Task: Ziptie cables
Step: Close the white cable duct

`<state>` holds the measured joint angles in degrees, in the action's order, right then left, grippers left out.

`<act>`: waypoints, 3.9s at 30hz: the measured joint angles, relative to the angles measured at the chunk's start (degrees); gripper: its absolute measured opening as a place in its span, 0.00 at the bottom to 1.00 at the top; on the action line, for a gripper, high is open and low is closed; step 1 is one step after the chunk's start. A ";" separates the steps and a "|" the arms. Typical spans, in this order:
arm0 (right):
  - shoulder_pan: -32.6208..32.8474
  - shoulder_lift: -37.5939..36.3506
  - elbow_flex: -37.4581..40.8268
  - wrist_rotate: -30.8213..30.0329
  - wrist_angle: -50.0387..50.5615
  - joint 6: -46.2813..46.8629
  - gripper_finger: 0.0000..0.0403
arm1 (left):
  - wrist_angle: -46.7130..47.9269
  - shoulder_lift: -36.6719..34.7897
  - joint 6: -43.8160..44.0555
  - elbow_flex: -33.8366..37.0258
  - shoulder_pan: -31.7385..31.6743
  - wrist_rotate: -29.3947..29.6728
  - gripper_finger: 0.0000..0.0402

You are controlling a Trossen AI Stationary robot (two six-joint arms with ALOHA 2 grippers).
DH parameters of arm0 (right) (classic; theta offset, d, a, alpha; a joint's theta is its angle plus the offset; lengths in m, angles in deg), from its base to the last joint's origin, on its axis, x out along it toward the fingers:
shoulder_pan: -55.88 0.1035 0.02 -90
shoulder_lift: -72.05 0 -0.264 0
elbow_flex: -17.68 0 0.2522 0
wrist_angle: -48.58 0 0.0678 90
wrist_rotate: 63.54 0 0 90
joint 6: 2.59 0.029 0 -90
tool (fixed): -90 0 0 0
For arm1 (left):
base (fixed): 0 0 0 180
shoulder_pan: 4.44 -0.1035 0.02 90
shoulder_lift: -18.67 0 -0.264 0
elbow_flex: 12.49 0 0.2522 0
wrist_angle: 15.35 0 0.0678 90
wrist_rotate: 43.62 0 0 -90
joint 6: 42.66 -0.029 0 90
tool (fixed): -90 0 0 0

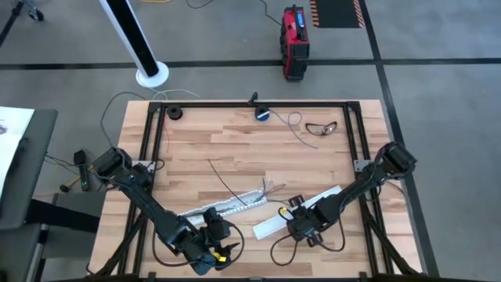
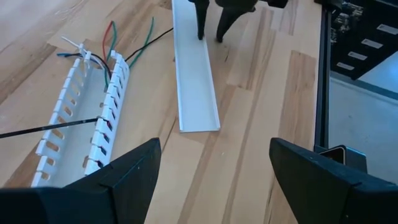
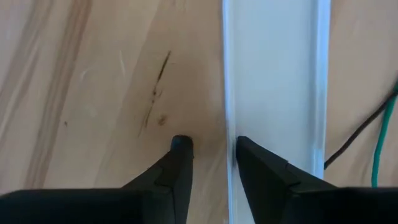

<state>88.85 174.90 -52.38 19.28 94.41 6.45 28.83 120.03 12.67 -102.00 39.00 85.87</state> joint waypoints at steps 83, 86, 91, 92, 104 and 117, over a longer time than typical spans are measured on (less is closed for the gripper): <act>-4.29 -13.29 -10.11 7.21 1.50 10.45 0.00 | -13.45 -0.02 -52.72 0.07 -4.52 8.61 0.70; -4.27 -13.29 -10.08 7.21 1.51 10.37 0.00 | -13.46 -0.02 -52.68 0.07 -4.57 8.72 0.63; -4.27 -13.29 -10.08 7.19 1.52 10.41 0.00 | -12.96 -0.02 -50.94 0.07 -4.57 8.00 0.39; -4.27 -13.29 -10.08 7.21 1.54 10.43 0.00 | -12.63 -0.02 -50.72 0.05 -4.74 7.30 0.34; -4.09 -13.31 -11.60 8.95 2.00 10.53 0.00 | -4.59 0.02 -46.46 0.04 -6.26 4.70 0.03; -4.06 -19.76 -24.16 8.91 22.82 10.21 0.14 | -13.40 -0.54 -21.58 0.04 -6.92 -1.84 0.03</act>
<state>84.79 155.14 -76.54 28.18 117.23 16.67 15.43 119.49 -8.90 -101.96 32.08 84.04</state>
